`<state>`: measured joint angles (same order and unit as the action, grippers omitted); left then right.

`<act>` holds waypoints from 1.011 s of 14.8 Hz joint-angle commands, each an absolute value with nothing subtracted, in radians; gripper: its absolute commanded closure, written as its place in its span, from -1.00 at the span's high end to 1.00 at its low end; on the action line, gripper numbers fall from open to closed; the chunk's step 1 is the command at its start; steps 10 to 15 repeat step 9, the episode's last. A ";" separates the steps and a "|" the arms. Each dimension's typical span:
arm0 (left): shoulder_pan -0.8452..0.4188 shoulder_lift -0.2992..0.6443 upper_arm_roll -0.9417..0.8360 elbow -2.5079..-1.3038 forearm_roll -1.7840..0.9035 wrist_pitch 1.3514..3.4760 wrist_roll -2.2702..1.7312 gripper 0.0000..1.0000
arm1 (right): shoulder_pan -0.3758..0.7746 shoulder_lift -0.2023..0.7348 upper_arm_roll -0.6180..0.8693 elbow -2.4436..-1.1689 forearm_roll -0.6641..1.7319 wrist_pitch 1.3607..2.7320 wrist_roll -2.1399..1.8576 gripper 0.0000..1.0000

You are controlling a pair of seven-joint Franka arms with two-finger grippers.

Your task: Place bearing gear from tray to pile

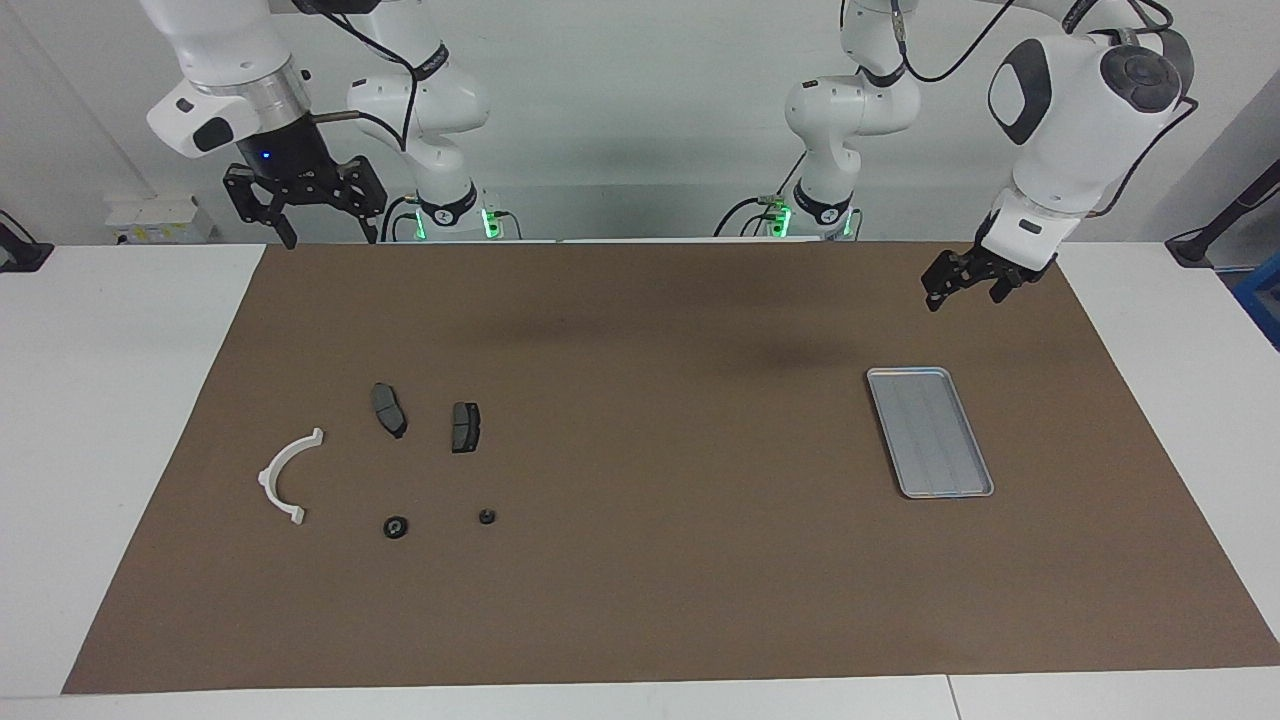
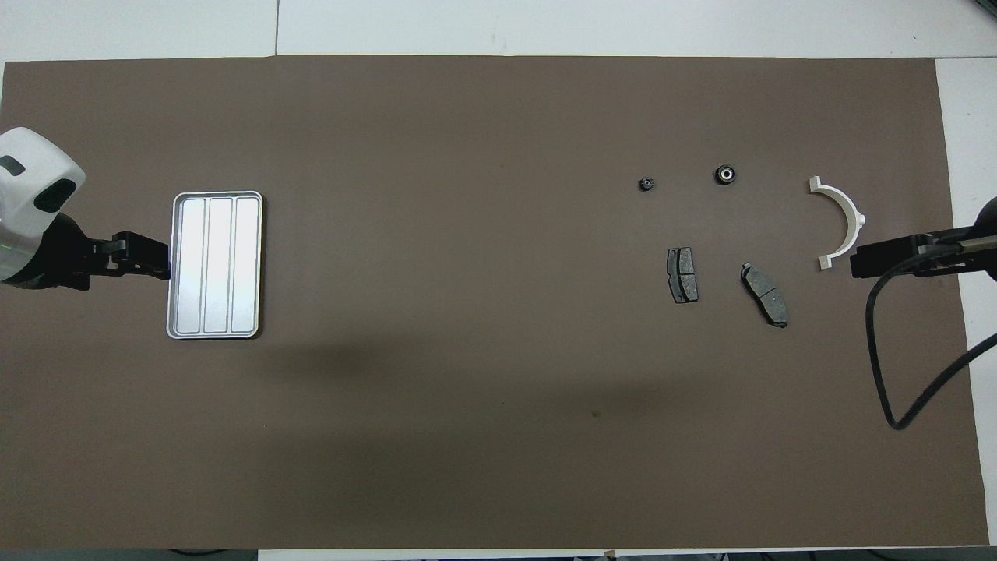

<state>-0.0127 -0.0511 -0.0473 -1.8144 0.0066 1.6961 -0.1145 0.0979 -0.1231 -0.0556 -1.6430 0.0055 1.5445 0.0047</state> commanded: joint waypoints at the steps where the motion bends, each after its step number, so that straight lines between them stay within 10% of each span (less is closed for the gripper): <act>1: -0.012 -0.078 -0.046 -1.839 -0.008 1.713 -0.109 1.00 | 0.097 -0.123 -0.058 -1.623 0.025 1.513 0.021 1.00; 15: -0.012 -0.078 -0.046 -1.839 -0.008 1.713 -0.109 1.00 | 0.101 -0.118 -0.055 -1.615 0.012 1.514 0.023 1.00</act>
